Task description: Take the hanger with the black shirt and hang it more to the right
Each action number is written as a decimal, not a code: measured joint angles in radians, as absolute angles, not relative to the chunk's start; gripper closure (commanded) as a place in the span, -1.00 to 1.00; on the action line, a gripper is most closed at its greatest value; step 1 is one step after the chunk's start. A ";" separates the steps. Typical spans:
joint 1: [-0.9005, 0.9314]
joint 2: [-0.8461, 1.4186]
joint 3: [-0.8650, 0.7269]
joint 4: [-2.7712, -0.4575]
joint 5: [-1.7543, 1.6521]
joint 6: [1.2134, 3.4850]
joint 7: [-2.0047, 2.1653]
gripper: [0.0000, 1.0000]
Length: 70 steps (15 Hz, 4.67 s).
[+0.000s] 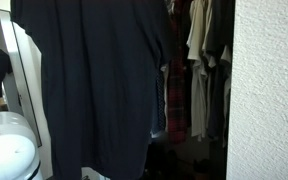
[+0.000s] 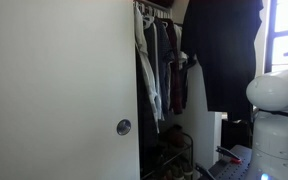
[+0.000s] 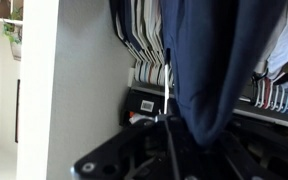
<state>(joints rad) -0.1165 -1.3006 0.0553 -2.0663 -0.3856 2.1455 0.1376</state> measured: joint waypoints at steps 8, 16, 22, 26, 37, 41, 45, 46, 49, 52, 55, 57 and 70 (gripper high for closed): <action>-0.117 -1.203 0.048 -2.067 -0.385 2.280 0.137 0.94; -0.092 -1.118 0.020 -2.061 -0.352 2.340 0.048 0.94; -0.035 -1.085 -0.001 -2.040 -0.316 2.343 -0.021 0.94; -0.011 -1.055 -0.030 -2.022 -0.302 2.349 -0.060 0.94; 0.025 -0.933 -0.103 -1.946 -0.286 2.388 -0.135 0.94; 0.027 -0.889 -0.118 -1.915 -0.285 2.393 -0.151 0.94; 0.033 -0.843 -0.131 -1.888 -0.284 2.402 -0.164 0.94; 0.036 -0.830 -0.133 -1.880 -0.283 2.406 -0.172 0.94; 0.037 -0.785 -0.138 -1.861 -0.277 2.433 -0.181 0.94; 0.038 -0.733 -0.146 -1.841 -0.264 2.471 -0.199 0.94; 0.038 -0.681 -0.156 -1.816 -0.248 2.503 -0.213 0.94; 0.037 -0.648 -0.161 -1.796 -0.242 2.520 -0.213 0.93; 0.034 -0.493 -0.203 -1.737 -0.173 2.668 -0.213 0.93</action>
<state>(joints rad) 0.0338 -0.4926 -0.2034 -1.7366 -0.1727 2.6684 -0.2131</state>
